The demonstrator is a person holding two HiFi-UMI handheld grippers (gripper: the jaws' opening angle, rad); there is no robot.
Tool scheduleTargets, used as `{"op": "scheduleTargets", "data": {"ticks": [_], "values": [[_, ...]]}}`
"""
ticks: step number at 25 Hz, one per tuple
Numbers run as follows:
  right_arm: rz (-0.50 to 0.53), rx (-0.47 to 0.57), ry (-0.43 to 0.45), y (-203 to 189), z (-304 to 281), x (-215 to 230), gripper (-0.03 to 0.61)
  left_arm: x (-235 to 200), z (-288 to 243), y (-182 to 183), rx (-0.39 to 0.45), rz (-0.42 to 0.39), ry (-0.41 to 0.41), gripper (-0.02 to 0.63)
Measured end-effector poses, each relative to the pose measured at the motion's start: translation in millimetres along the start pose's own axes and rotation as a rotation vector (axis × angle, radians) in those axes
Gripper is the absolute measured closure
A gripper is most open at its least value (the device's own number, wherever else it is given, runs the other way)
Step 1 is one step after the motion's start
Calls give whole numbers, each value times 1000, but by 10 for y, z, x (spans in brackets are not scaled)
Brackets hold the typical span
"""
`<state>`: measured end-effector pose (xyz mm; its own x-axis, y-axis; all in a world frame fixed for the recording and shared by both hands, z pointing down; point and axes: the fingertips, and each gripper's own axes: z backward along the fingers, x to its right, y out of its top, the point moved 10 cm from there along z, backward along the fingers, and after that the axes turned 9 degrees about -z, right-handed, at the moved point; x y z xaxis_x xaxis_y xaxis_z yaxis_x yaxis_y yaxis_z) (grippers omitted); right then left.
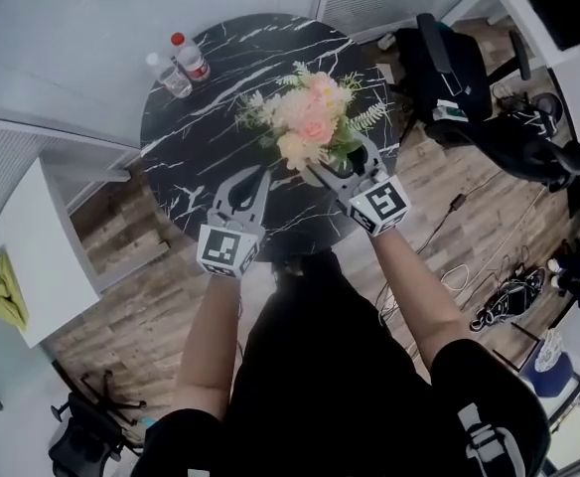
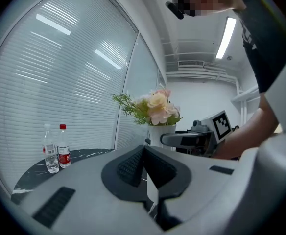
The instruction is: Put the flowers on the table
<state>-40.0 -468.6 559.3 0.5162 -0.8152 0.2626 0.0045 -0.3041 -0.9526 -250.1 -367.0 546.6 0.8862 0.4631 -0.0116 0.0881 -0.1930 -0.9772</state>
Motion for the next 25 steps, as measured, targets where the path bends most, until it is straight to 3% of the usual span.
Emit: {"op": "scheduleTargets", "data": {"ticks": [14, 20, 25], "values": [[-47, 35, 18, -500, -459, 494, 250, -183, -546, -438, -30, 49, 90, 602], [47, 48, -8, -607, -505, 475, 250, -198, -622, -554, -27, 62, 112, 603], [63, 107, -6, -583, -500, 391, 250, -164, -644, -634, -26, 69, 122, 603]]}}
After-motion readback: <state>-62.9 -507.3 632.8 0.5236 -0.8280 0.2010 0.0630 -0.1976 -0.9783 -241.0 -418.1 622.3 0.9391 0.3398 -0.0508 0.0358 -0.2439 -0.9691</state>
